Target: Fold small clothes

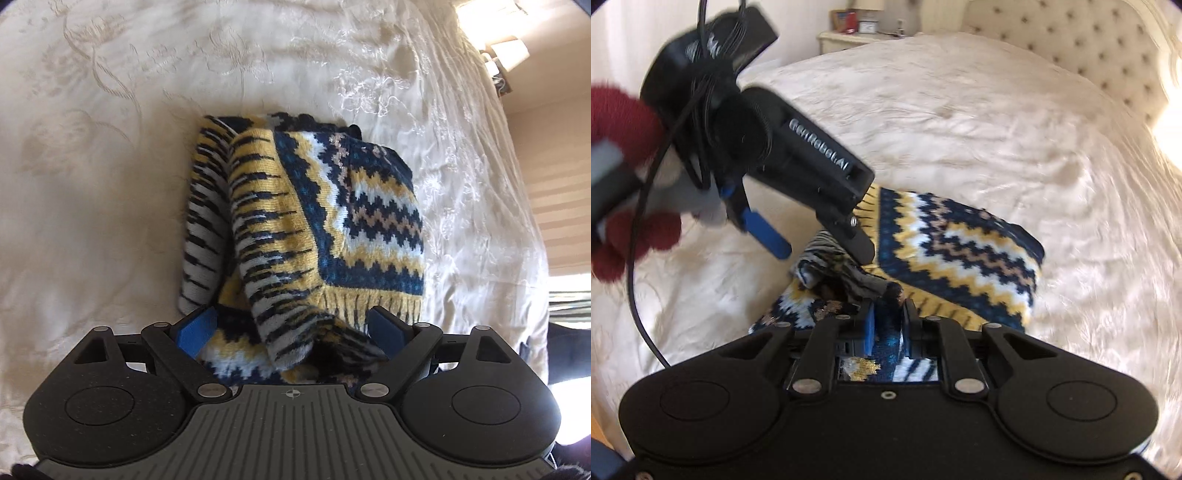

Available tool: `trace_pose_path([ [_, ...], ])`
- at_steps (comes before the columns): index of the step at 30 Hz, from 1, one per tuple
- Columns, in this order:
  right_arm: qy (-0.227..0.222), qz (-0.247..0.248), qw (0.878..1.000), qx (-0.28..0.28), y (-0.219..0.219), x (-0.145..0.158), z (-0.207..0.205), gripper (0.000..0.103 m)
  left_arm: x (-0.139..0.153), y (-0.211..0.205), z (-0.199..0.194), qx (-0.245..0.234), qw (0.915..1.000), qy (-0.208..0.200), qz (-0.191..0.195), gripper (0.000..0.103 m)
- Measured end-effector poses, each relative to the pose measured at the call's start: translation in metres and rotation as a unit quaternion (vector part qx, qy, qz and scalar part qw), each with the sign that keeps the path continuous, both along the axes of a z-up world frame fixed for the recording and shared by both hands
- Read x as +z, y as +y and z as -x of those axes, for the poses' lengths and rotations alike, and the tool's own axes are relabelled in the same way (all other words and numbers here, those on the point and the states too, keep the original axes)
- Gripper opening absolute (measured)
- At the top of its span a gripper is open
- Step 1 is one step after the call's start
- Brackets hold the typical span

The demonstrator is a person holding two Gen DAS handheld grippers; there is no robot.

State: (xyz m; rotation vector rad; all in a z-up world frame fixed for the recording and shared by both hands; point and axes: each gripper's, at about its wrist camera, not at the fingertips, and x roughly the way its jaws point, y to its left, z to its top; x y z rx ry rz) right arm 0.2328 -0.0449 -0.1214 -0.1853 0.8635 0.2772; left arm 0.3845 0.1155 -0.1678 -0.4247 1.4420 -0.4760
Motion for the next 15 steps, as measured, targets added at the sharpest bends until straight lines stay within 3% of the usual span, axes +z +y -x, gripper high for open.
trace_pose_path([
  [4, 0.007, -0.016, 1.000, 0.000, -0.003, -0.001, 0.001, 0.021, -0.012, -0.007, -0.008, 0.011, 0.9998, 0.010, 0.017, 0.087],
  [7, 0.010, -0.021, 1.000, 0.003, 0.001, -0.003, 0.004, 0.021, -0.013, -0.011, -0.013, 0.016, 0.9993, 0.004, 0.032, 0.062],
  [10, 0.011, -0.026, 1.000, 0.004, 0.003, -0.004, 0.007, 0.021, -0.008, -0.013, -0.016, 0.021, 0.9993, -0.015, 0.027, 0.052],
  [14, 0.013, -0.030, 0.999, 0.004, 0.005, -0.005, 0.010, 0.021, -0.004, -0.011, -0.016, 0.022, 0.9991, -0.032, 0.016, 0.022],
  [15, 0.014, -0.031, 0.999, 0.003, 0.006, -0.005, 0.010, 0.021, -0.003, -0.010, -0.015, 0.021, 0.9990, -0.036, 0.014, 0.020],
])
